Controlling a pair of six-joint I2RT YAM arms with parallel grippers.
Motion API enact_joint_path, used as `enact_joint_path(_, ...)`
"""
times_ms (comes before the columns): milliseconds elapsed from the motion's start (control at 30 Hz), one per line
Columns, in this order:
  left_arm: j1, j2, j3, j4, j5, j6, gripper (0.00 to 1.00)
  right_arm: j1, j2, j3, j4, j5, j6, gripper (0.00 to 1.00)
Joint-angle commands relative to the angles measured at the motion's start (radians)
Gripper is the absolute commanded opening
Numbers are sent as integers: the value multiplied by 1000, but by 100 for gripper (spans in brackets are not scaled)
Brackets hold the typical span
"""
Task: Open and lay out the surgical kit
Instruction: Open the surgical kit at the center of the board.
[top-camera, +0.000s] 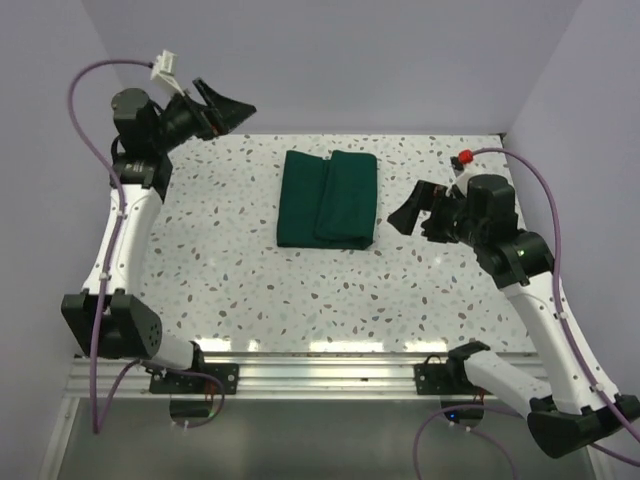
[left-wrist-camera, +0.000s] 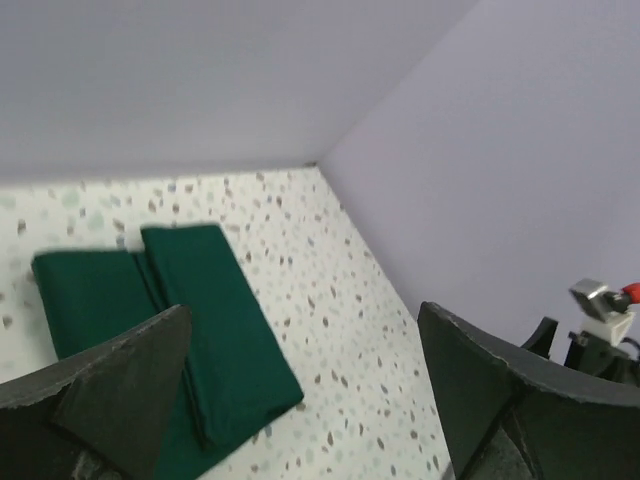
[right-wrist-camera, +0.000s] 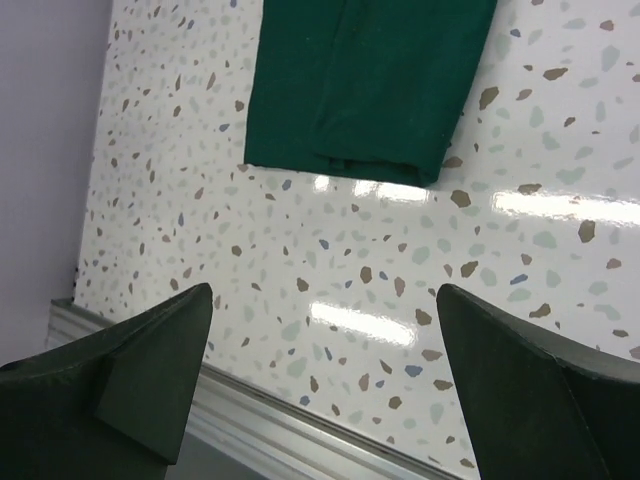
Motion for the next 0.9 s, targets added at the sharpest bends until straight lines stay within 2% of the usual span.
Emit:
enact_joint_path(0,-1,-95,53,-174,-93,106,100,2,34,59,-64,91,-36,99)
enact_joint_path(33,-1,-98,-5,-73,-75,82,100,3,104,84,-85,73,-36,99)
enact_joint_path(67,-1,-84,-118,-13,-55,-23,100,2,146,148,-120,55,-45,99)
enact_joint_path(100,-1,-57,-159,74,40,-89,100,2,186,183,-137,21,-64,99)
enact_joint_path(133,14,13,-179,127,71,-136,82,2,265,214,-144,13,-62,99)
enact_joint_path(167,17,35,-178,91,67,-138,77,3,293,272,-142,13,-52,99)
enact_joint_path(200,16,38,-170,40,-32,-103,78,6,324,302,-141,22,-44,99)
enact_joint_path(233,8,19,-159,-85,-98,-54,82,12,372,331,-138,46,-38,99)
enact_joint_path(267,1,6,-124,-137,-167,52,85,17,404,402,-145,60,-33,99)
enact_joint_path(300,-30,-1,-104,-185,-276,100,92,34,439,450,-162,67,-45,99)
enact_joint_path(333,-38,-3,-81,-293,-321,143,99,47,537,508,-191,120,-57,99)
enact_joint_path(367,-42,6,-22,-357,-367,216,100,69,589,644,-278,167,-91,99)
enact_joint_path(400,-50,17,8,-420,-461,249,100,124,644,718,-321,210,-113,99)
enact_joint_path(433,-52,41,29,-520,-497,275,100,153,707,787,-360,263,-137,99)
enact_joint_path(500,-52,51,36,-573,-553,336,100,220,882,982,-464,379,-171,99)
enact_joint_path(567,-52,19,-27,-563,-553,370,99,239,1046,1167,-560,401,-153,98)
enact_joint_path(667,-52,-37,-110,-526,-538,364,97,255,1154,1292,-592,393,-124,97)
enact_joint_path(867,-58,-101,-242,-451,-446,306,95,290,1274,1288,-538,364,-104,92)
